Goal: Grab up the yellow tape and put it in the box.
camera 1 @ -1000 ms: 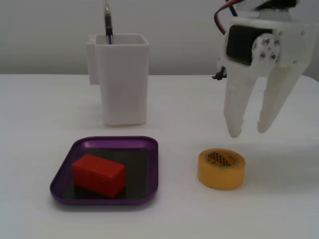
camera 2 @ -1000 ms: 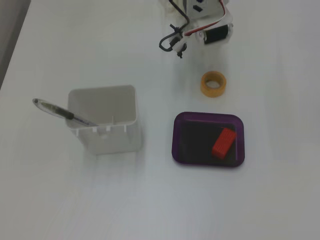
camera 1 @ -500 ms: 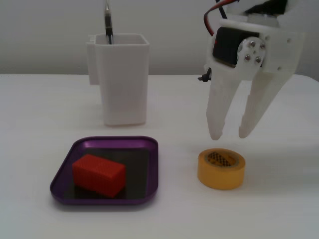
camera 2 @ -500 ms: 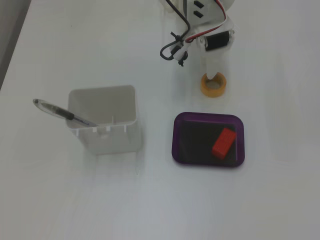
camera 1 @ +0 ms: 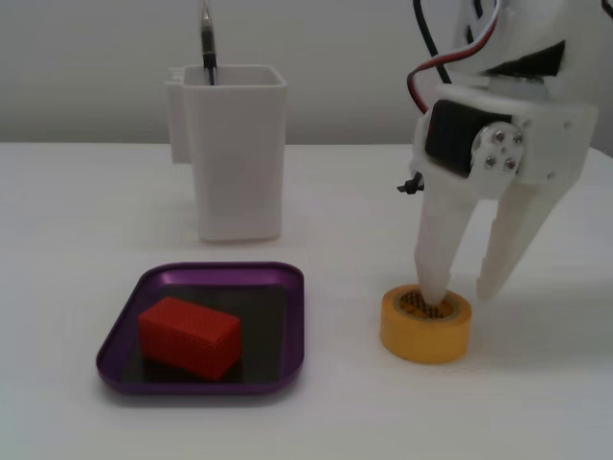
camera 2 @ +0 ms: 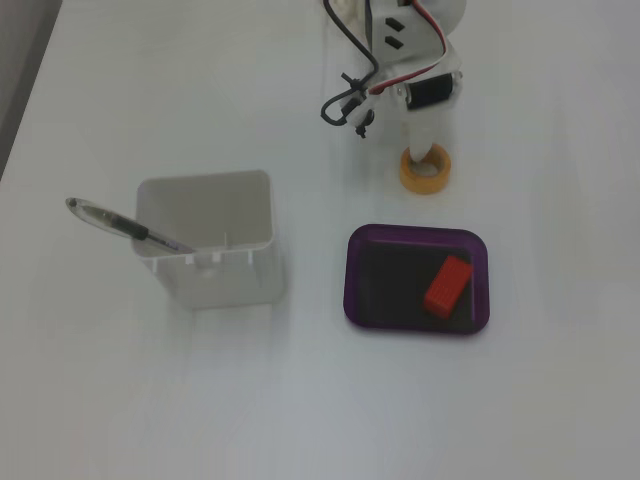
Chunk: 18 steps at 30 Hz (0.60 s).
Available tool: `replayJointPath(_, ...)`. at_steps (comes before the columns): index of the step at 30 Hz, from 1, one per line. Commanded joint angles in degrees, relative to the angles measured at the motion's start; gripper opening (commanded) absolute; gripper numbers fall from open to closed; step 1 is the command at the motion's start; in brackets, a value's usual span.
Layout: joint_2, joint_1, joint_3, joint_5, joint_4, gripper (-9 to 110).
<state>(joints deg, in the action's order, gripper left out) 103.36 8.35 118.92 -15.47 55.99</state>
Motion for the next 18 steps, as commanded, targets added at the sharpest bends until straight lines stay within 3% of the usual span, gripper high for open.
replayJointPath(1, 0.3, 1.1, -0.3, 0.5, -1.1, 12)
replayJointPath(10, -9.1, 4.6, -0.4, 0.5, -3.5, 11)
replayJointPath(14, -10.5, 4.6, -1.3, 0.5, -2.8, -1)
replayJointPath(18, -7.6, 4.2, -2.3, 0.4, -2.5, -1)
